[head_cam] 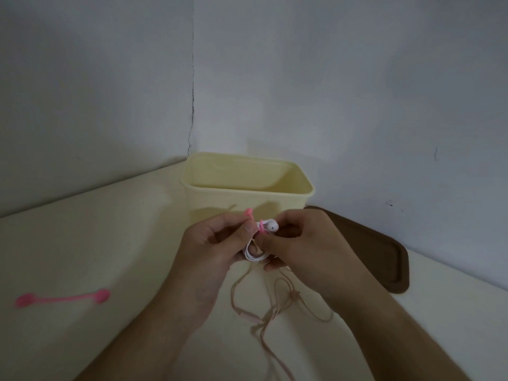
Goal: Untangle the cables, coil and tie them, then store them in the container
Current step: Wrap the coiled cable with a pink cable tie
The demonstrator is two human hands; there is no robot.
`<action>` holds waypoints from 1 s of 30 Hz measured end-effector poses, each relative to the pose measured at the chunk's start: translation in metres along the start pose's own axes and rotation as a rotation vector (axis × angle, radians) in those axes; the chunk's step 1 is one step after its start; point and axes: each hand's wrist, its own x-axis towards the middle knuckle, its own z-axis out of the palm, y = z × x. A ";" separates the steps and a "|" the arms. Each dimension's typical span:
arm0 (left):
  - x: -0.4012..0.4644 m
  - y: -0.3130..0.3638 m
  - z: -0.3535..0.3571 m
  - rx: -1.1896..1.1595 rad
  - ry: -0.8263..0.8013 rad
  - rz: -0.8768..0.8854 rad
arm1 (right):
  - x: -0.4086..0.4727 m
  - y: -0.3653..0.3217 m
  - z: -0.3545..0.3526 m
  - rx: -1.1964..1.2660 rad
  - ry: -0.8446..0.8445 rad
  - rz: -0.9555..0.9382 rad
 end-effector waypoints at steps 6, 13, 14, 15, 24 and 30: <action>-0.001 0.001 0.000 -0.039 -0.023 0.032 | -0.002 -0.002 -0.001 0.025 0.022 -0.054; 0.001 0.001 -0.001 -0.081 -0.063 -0.016 | 0.000 0.008 0.002 -0.029 0.080 -0.180; 0.001 0.000 -0.002 -0.073 -0.058 -0.012 | 0.001 0.009 0.003 -0.025 0.086 -0.183; 0.002 -0.001 -0.001 -0.062 -0.049 -0.006 | 0.001 0.009 0.004 -0.020 0.094 -0.183; -0.001 0.000 -0.001 -0.014 -0.062 0.102 | -0.004 -0.001 0.004 0.205 0.074 -0.071; -0.005 0.001 0.005 0.098 -0.044 0.242 | -0.004 -0.002 0.008 0.176 0.107 -0.065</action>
